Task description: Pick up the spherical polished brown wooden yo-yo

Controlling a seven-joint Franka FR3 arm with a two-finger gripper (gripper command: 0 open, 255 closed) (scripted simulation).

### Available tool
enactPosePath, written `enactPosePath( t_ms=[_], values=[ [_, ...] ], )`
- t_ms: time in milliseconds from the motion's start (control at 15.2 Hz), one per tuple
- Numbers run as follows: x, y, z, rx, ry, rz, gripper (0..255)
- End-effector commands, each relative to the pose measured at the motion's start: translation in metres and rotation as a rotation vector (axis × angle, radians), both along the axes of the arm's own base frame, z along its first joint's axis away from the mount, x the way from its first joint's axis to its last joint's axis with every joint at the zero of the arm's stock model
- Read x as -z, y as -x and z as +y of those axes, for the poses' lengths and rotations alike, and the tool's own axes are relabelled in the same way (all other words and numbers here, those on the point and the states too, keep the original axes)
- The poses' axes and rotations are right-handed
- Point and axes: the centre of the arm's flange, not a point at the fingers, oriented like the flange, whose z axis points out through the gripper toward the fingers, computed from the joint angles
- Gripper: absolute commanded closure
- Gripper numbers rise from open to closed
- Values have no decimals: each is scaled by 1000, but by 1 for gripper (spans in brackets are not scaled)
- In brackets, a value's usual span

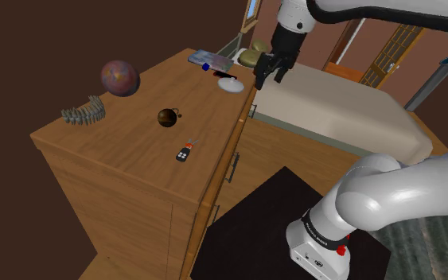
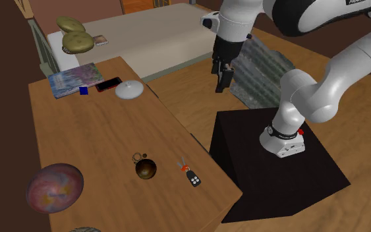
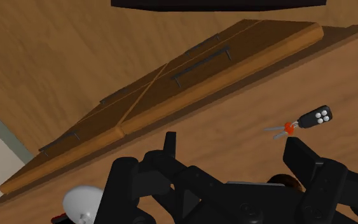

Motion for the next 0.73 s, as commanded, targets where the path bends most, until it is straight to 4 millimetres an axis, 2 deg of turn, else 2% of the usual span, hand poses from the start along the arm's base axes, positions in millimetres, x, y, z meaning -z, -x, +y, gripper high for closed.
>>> enactPosePath(
  t_ms=[0, 660],
  values=[
    [15, -18, 18, 37, -2, -5, 0],
    [88, -104, 89, 213, -4, -24, 0]
  ],
)
